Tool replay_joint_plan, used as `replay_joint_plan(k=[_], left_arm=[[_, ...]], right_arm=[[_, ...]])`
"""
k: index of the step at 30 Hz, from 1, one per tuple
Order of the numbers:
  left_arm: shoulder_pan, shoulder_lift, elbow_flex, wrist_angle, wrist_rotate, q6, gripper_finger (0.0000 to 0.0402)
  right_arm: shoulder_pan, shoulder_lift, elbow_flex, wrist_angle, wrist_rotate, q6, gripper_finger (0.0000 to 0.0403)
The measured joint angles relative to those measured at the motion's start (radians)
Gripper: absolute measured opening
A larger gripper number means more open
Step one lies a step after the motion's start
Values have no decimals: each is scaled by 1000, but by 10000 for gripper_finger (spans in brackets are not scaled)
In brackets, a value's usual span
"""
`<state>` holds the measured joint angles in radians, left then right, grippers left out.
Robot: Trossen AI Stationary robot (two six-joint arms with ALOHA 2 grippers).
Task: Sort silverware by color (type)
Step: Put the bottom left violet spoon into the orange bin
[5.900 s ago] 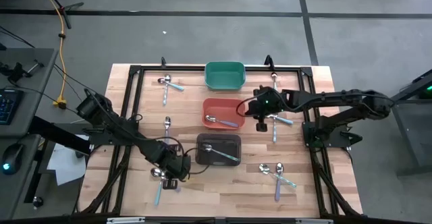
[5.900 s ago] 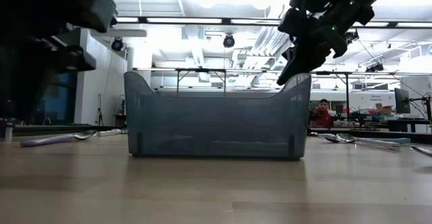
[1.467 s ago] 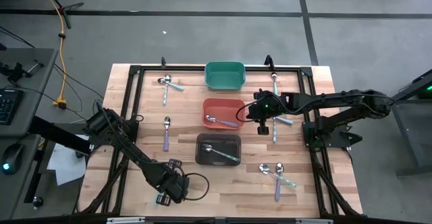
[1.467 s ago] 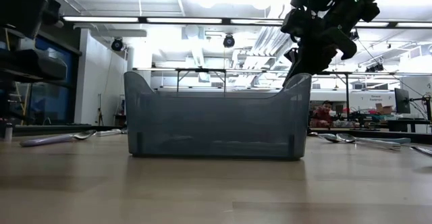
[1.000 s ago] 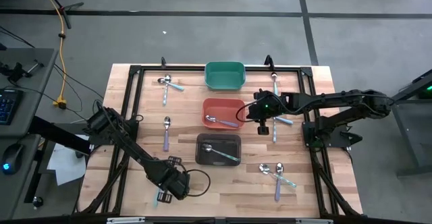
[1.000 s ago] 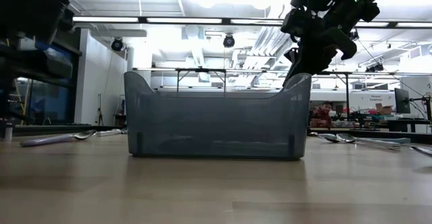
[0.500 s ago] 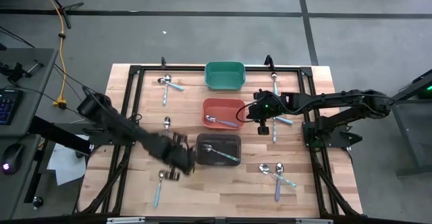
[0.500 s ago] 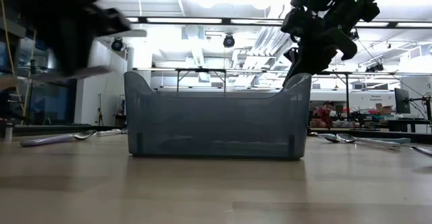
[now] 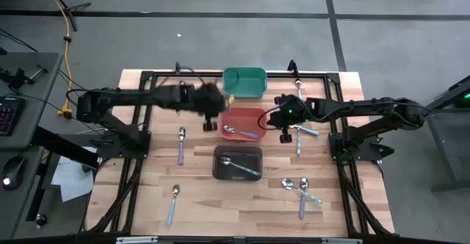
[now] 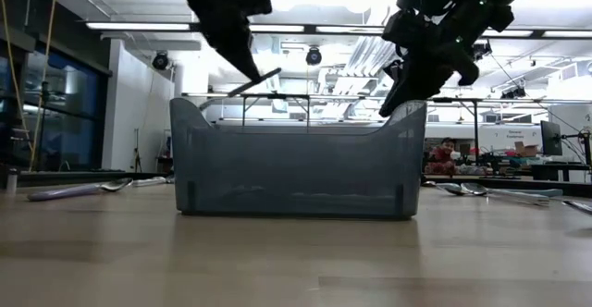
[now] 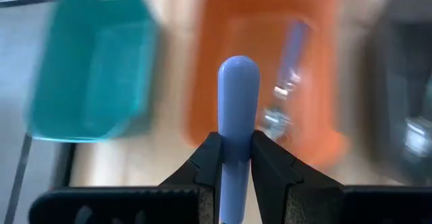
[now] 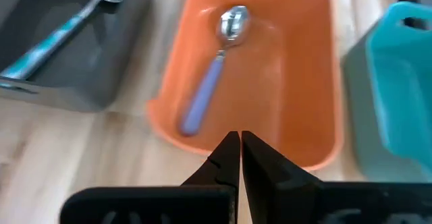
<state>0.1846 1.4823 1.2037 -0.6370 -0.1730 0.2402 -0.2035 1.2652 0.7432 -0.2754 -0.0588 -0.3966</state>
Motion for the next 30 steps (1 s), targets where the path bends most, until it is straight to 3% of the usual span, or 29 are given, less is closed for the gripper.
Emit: replay_joint_plan(k=[6, 13, 21, 30], left_arm=[[182, 3, 0, 156, 101, 63, 43], [331, 5, 0, 344, 302, 84, 43], [421, 8, -1, 540, 456, 111, 43], [495, 77, -163, 991, 686, -38, 43]], right_arm=[[-108, 0, 67, 12, -1, -68, 0], [-219, 0, 97, 91, -70, -67, 0], [-275, 0, 96, 169, -73, -52, 0], [-290, 0, 96, 206, -72, 24, 0]])
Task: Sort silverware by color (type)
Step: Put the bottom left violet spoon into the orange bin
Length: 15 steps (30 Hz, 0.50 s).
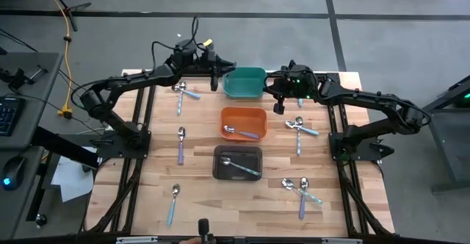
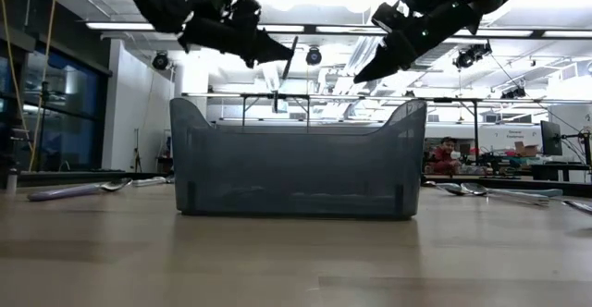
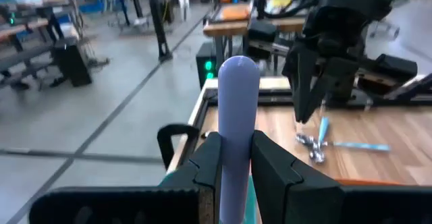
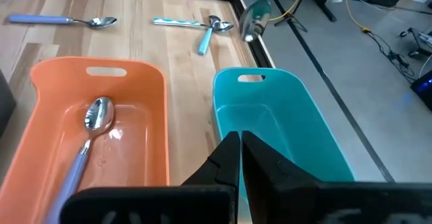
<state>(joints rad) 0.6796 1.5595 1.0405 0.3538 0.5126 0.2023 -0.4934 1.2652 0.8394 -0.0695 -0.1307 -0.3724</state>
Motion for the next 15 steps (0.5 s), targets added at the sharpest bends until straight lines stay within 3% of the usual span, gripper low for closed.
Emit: replay_joint_plan(k=[7, 15], left_arm=[[-8, 58, -103, 360, 41, -148, 43], [-6, 123, -145, 467, 36, -224, 43]], right_arm=[[0, 0, 0, 24, 0, 55, 0], [0, 0, -1, 45, 0, 59, 0]])
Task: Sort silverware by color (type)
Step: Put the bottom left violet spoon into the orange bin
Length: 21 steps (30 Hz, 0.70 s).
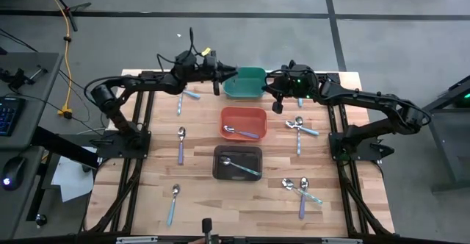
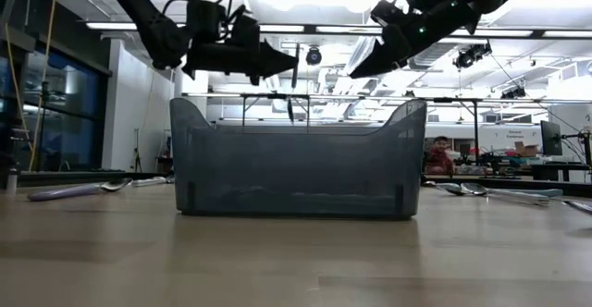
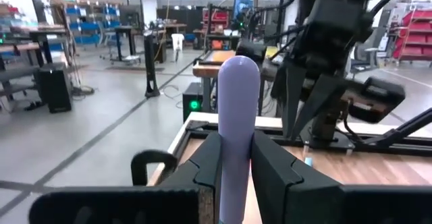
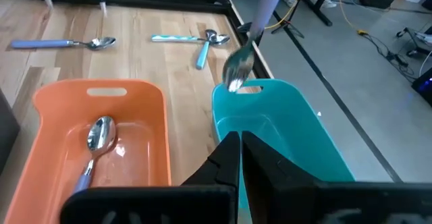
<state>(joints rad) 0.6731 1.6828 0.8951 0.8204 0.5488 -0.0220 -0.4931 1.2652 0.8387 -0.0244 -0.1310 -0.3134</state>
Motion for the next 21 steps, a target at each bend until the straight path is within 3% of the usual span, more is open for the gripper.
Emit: replay_joint_plan(k=[6, 12, 18, 21], left_arm=[[0, 54, 27, -14, -34, -44, 43], [-5, 102, 135, -209, -36, -11, 43], [-26, 104, 214, -458, -35, 129, 43], [-43, 98, 223, -485, -9, 189, 43]], right_arm=[[0, 0, 0, 49, 0, -1, 0], [0, 0, 0, 51, 0, -1, 0], [0, 0, 0, 40, 0, -2, 0], [0, 0, 0, 47, 6, 11, 0]])
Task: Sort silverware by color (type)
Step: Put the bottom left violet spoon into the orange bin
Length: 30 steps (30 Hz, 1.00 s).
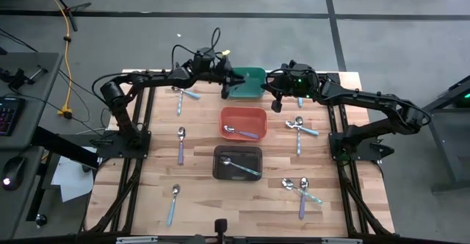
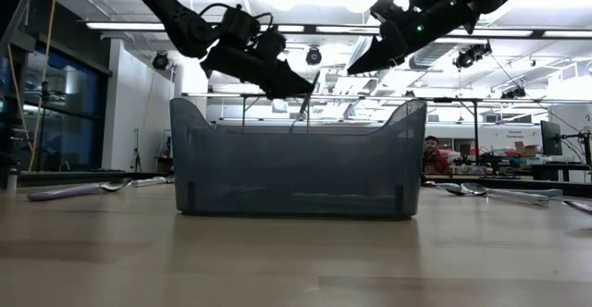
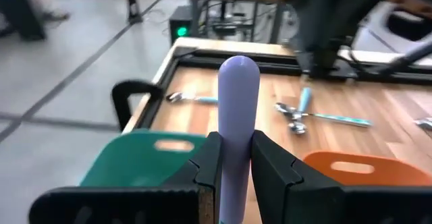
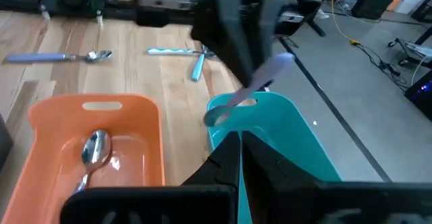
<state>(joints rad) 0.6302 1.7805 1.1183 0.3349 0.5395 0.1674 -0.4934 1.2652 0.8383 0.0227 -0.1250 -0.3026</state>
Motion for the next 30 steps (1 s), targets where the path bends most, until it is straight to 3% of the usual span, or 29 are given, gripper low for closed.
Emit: replay_joint_plan(k=[6, 13, 19, 30], left_arm=[[-31, 0, 0, 9, 6, 43, 43], [-55, 0, 0, 22, -2, 62, 43], [-57, 0, 0, 20, -6, 82, 43], [-62, -1, -1, -2, -78, 116, 43]], right_arm=[[-1, 2, 0, 72, 21, 134, 26], [11, 105, 0, 230, 104, 344, 130], [32, 166, -1, 324, 254, 476, 198], [50, 167, 0, 374, 202, 547, 199]])
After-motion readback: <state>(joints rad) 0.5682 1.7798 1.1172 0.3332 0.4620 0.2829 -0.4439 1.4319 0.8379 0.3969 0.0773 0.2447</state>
